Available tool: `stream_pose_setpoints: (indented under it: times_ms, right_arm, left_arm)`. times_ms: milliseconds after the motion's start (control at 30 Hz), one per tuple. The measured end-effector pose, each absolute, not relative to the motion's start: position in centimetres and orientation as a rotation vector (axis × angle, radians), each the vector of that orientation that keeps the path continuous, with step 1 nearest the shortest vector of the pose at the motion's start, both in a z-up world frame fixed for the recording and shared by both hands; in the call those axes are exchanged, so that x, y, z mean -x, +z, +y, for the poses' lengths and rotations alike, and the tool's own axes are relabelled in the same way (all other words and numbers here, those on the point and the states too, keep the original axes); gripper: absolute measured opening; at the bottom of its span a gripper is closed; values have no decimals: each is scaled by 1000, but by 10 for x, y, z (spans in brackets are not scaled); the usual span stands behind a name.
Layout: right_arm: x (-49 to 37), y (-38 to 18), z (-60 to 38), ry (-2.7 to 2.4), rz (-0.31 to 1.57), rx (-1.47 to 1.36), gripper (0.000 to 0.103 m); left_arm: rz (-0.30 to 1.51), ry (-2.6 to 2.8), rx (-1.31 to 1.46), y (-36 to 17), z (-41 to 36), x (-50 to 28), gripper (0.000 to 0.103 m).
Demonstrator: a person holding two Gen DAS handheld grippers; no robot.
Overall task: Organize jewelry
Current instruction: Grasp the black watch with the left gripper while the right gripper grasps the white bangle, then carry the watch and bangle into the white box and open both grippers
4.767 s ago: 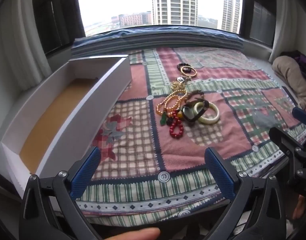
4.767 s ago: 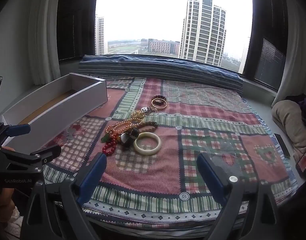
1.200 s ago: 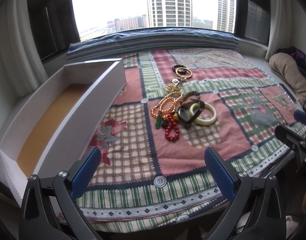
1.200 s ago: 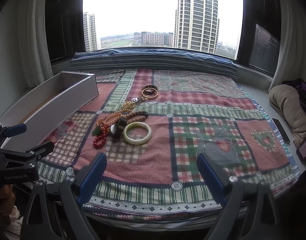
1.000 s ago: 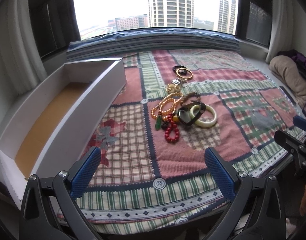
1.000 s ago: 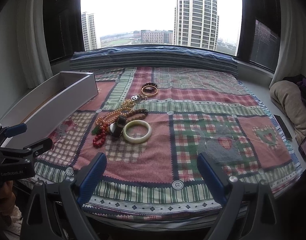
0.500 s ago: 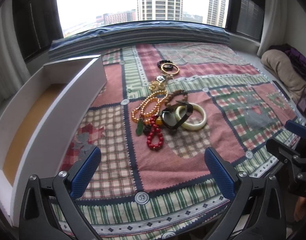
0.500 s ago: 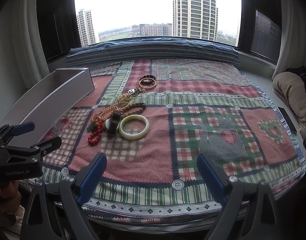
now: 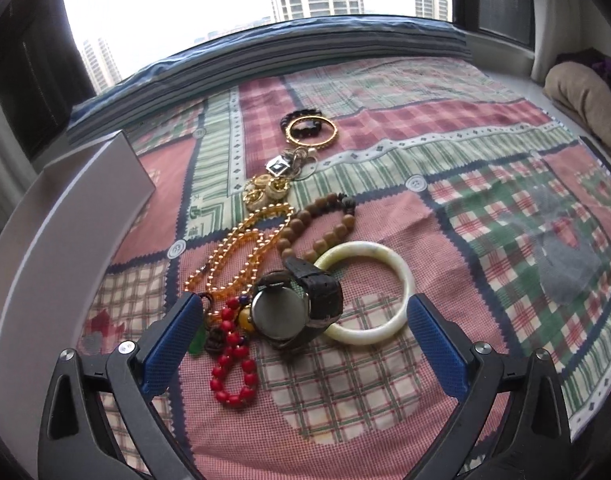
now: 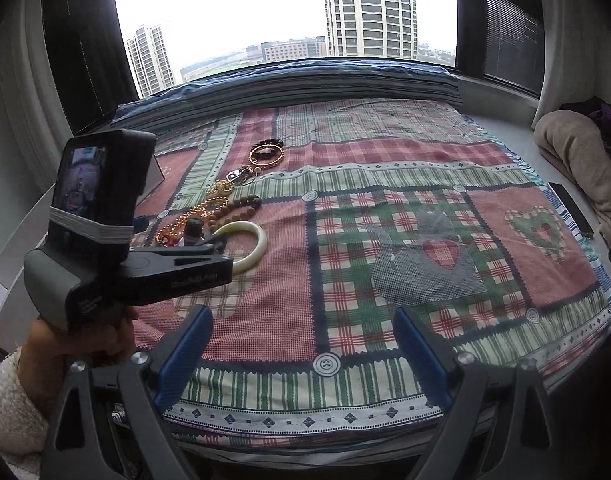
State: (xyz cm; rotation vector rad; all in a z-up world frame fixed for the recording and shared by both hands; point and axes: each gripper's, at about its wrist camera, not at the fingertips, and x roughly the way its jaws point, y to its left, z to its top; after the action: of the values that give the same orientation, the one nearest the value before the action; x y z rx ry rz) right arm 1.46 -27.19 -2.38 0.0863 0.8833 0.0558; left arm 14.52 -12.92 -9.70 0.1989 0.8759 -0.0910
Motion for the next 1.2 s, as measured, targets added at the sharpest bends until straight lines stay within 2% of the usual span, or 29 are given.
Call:
stream_pose_setpoints:
  times_ms: [33,67,133,200,233,267,300,700,833,1000,1033,1067,1100,1133,1167,1200]
  right_arm:
    - [-14,-24,-275,53,884,-90,93]
    - [-15,-25,-278,50,883,-94,93]
    - [-16,-28,-284,43,887,-105,93]
    - [-17,-32,-289,37,895,-117,93]
    - [-18,-33,-291,34,898,-122,93]
    - [-18,-34,-293,32,899,-126,93]
    - [-18,-34,-294,30,896,-129,93]
    - [-35,-32,-274,132,912,-108,93]
    - [-70,-47,-240,299,997,-7,93]
    - [-113,-63,-195,441,1017,131,92]
    - [-121,-66,-188,452,1018,153,86]
    - [-128,-70,-179,465,1024,179,75]
    - [-137,-76,-170,491,1040,200,68]
    - [-146,-83,-164,511,1066,219,54]
    - [-154,-91,-158,515,1097,234,47]
    - [-160,-100,-153,512,1127,250,45]
  left_arm:
    - [878,-78,-194,-100,-128,-148,100]
    - [879,-67,-189,-101,-127,-150,94]
    - [889,-57,-177,-102,-122,-154,79]
    - [904,-67,-159,-103,-118,-157,48]
    - [914,-88,-136,-103,-114,-158,38]
    - [925,-104,-111,-103,-111,-159,22]
    - [930,-98,-96,-102,-107,-159,18]
    - [946,-167,-6,-67,-53,-120,18]
    - [951,-151,-9,-61,-31,-101,18]
    - [961,-117,24,-62,0,-84,18]
    - [962,-111,31,-63,5,-82,18]
    - [963,-105,39,-63,10,-81,18]
    - [966,-99,46,-63,14,-80,18]
    - [969,-93,51,-63,17,-79,18]
    - [971,-88,54,-63,20,-79,18]
    - [971,-82,55,-62,23,-78,18]
